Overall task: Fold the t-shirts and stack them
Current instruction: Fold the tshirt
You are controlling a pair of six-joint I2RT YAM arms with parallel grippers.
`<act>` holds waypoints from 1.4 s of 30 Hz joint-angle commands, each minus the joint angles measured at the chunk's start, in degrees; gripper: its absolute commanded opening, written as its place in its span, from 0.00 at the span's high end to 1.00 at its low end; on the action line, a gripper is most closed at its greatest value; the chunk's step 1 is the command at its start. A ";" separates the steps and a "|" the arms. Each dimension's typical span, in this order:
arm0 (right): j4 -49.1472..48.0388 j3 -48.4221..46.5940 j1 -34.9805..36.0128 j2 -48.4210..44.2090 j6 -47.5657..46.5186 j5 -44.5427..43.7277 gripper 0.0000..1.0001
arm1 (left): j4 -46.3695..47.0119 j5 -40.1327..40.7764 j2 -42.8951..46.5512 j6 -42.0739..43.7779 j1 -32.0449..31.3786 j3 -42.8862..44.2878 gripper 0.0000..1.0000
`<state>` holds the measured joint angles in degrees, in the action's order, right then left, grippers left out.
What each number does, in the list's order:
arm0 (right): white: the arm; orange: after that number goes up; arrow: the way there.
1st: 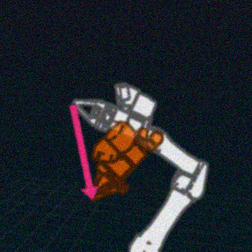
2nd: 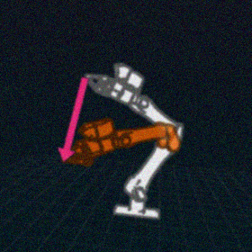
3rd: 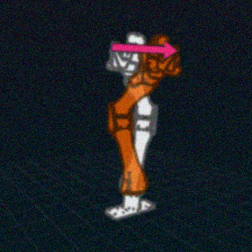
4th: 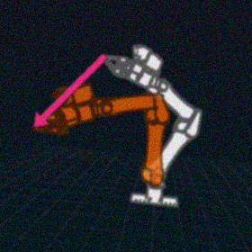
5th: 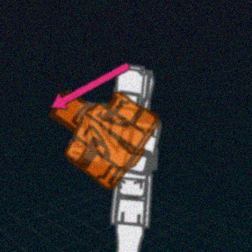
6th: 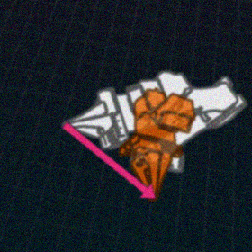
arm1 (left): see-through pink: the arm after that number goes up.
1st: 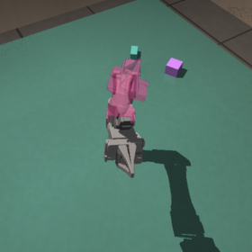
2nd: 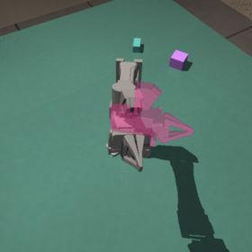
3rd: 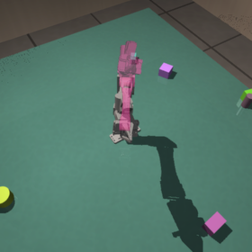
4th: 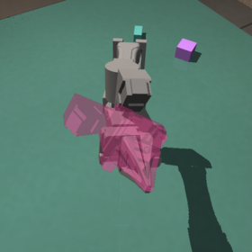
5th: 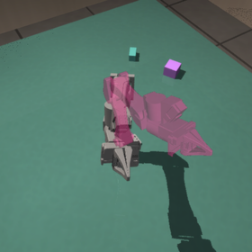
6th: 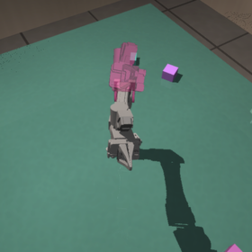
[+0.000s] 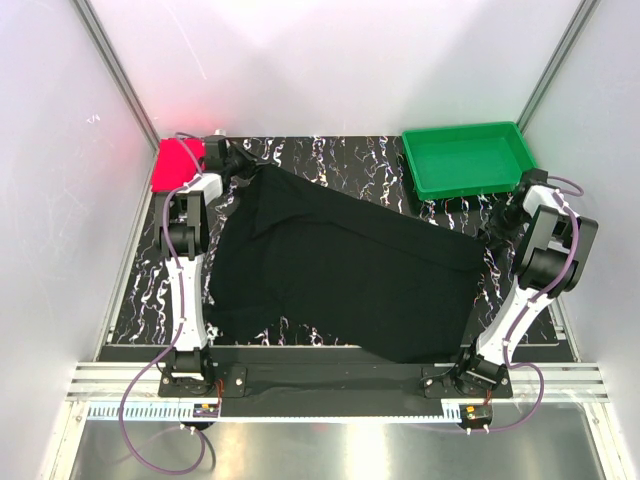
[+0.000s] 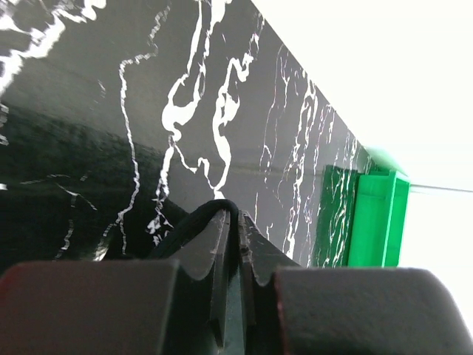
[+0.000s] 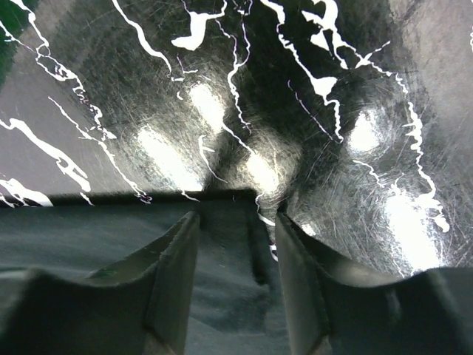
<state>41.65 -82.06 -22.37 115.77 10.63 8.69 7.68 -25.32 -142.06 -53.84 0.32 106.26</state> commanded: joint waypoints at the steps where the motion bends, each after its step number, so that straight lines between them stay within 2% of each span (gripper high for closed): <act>1: 0.10 0.76 -0.13 -0.81 -0.96 1.51 0.51 | 5.24 -0.34 -0.32 -1.61 1.18 0.27 0.90; 4: 0.01 -0.11 -0.22 0.24 -0.70 1.51 0.56 | 5.85 -0.08 -0.94 -2.32 1.35 0.62 0.92; 5: -0.08 -0.55 -0.13 0.69 -0.44 2.12 0.62 | 5.85 -0.08 -1.20 -2.58 1.53 0.88 0.93; 10: -0.34 -4.68 -0.13 4.37 2.63 5.45 0.76 | 5.85 0.10 -2.43 -2.76 1.79 2.90 0.94; 15: -0.69 -8.37 -0.13 6.49 6.32 5.64 0.84 | 5.68 0.18 -3.40 -2.76 2.32 4.83 0.95; 18: -0.60 -10.04 -0.13 6.93 7.65 5.02 0.85 | 3.48 0.89 -3.58 -1.53 2.58 6.67 0.95; 20: -0.25 -10.57 0.05 7.11 8.26 5.03 0.77 | 2.43 1.06 -3.05 -1.00 2.93 6.94 0.90; 22: 0.62 -10.84 0.13 6.67 9.31 3.89 0.63 | 1.11 1.24 -2.17 -0.39 2.93 6.77 0.81; 25: 3.17 -11.45 0.13 5.44 10.11 1.60 0.54 | -0.12 0.63 1.25 1.28 2.85 4.40 0.70; 26: 5.26 -11.89 0.13 5.17 10.37 -0.23 0.47 | -1.43 0.62 3.78 2.94 2.85 3.53 0.65; 29: 8.61 -12.77 0.13 3.24 10.81 -2.53 0.37 | -6.52 2.12 10.19 8.12 2.76 0.63 0.56; 34: 7.49 -7.95 0.13 -3.51 12.30 -2.36 0.27 | -12.33 4.49 22.93 13.41 2.94 -8.50 0.53; 38: 3.36 -0.66 0.13 -9.23 14.23 -1.31 0.27 | -14.18 5.20 34.11 14.90 2.50 -22.62 0.53; 42: -1.03 9.60 0.31 -15.21 17.40 0.71 0.31 | -16.82 4.49 44.57 19.21 0.30 -34.52 0.55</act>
<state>44.53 -78.00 -22.39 104.88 24.77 8.25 -5.56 -21.28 -102.19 -39.77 2.35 78.56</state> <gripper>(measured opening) 0.703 0.452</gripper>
